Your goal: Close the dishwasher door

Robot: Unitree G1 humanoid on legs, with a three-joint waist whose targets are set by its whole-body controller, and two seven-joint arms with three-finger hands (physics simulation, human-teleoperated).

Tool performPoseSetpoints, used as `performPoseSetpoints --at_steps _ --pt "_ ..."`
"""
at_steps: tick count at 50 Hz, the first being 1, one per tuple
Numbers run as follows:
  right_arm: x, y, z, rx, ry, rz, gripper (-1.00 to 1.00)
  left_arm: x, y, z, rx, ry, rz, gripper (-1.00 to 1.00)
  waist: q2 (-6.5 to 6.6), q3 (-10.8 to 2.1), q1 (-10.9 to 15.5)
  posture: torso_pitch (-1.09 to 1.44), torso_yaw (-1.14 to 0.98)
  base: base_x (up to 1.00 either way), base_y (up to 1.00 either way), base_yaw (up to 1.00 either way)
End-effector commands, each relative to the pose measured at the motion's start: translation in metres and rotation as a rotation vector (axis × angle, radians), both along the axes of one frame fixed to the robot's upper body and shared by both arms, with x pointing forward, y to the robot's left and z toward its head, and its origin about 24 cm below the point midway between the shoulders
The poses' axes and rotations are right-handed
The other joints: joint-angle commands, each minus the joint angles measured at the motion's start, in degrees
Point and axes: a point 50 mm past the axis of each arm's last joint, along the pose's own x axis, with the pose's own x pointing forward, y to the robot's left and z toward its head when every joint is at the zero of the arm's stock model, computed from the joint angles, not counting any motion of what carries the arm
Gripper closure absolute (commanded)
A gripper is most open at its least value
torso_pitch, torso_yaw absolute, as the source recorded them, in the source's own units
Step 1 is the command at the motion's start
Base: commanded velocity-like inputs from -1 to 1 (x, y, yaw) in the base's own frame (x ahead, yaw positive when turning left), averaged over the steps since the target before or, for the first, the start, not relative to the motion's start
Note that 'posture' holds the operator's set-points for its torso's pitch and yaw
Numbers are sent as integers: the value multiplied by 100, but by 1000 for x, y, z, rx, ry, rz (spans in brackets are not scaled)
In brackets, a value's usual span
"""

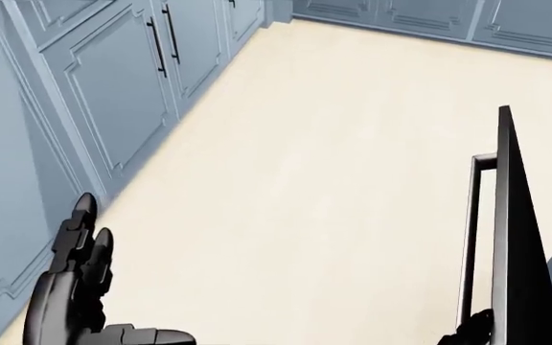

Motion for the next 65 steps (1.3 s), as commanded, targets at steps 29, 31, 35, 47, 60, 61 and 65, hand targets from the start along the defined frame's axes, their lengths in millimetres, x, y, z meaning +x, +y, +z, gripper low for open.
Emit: performPoseSetpoints --at_steps 29,31,35,47,60,61,65 --pt "-8 -52 10 -158 1 -196 -100 2 0 18 3 -92 -4 -100 -44 -114 -55 0 0 0 0 0" --pt "-10 -55 10 -161 4 -203 -100 2 0 18 3 -92 -5 -100 -46 -114 -51 0 0 0 0 0" --pt "-12 -58 9 -164 8 -209 -100 2 0 18 2 -93 -4 -100 -54 -115 -52 0 0 0 0 0" --pt "-18 -73 10 -186 21 -227 -100 1 0 20 2 -96 -4 -100 -84 -92 -53 0 0 0 0 0" --pt "-30 -93 10 -207 19 -274 -100 0 -2 20 3 -96 -6 -100 -138 -58 -57 0 0 0 0 0" --pt "-30 -94 10 -209 19 -277 -100 0 -2 20 3 -96 -6 -100 -145 -57 -56 0 0 0 0 0" --pt "-32 -98 10 -208 19 -280 -100 0 -2 19 3 -95 -8 -100 -171 -49 -50 0 0 0 0 0"
